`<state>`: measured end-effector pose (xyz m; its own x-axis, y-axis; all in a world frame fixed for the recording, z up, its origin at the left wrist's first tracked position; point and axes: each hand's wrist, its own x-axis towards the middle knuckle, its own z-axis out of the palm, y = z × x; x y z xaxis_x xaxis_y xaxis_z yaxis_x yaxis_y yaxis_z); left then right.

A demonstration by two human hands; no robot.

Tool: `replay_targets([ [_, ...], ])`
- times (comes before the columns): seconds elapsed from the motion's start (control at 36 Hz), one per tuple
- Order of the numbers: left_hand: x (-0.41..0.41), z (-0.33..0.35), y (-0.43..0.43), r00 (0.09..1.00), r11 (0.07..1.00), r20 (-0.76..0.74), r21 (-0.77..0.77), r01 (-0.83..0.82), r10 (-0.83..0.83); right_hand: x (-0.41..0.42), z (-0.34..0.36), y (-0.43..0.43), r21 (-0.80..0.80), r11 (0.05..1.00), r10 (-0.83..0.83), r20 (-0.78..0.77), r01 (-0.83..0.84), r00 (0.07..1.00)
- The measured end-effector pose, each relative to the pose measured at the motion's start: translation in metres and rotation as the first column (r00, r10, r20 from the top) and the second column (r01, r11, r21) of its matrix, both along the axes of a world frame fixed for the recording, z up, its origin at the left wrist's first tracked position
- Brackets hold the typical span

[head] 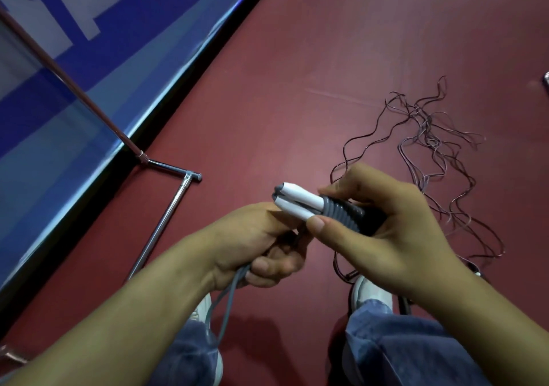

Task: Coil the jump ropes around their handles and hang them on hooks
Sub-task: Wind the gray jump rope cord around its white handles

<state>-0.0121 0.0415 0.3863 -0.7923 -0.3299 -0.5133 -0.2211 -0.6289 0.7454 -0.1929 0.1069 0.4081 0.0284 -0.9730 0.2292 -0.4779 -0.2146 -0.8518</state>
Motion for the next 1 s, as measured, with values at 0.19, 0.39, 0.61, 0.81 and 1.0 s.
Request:
replay_targets([
  [0.19,-0.008,-0.015,-0.010,0.928,0.786,0.079,-0.561,-0.260,0.363,-0.008,-0.006,-0.012,0.204,0.974,-0.119,0.116,0.093,0.986],
  [0.39,-0.007,0.003,-0.005,0.962,0.579,-0.119,-0.778,-0.244,0.246,-0.007,-0.004,-0.012,0.231,0.971,-0.144,0.330,0.068,0.933],
  [0.61,-0.010,0.006,-0.003,0.925,0.672,-0.146,-0.648,-0.358,0.352,-0.010,0.005,-0.013,0.240,0.970,-0.119,0.336,0.037,0.934],
  [0.81,-0.006,0.006,-0.011,0.943,0.742,0.185,-0.665,-0.088,0.277,-0.019,-0.007,-0.018,0.154,0.969,-0.189,-0.056,0.195,0.980],
  [1.0,-0.009,0.017,-0.003,0.928,0.836,0.309,-0.549,-0.006,0.209,-0.019,-0.011,-0.019,0.001,0.981,-0.175,-0.436,0.195,0.883],
])
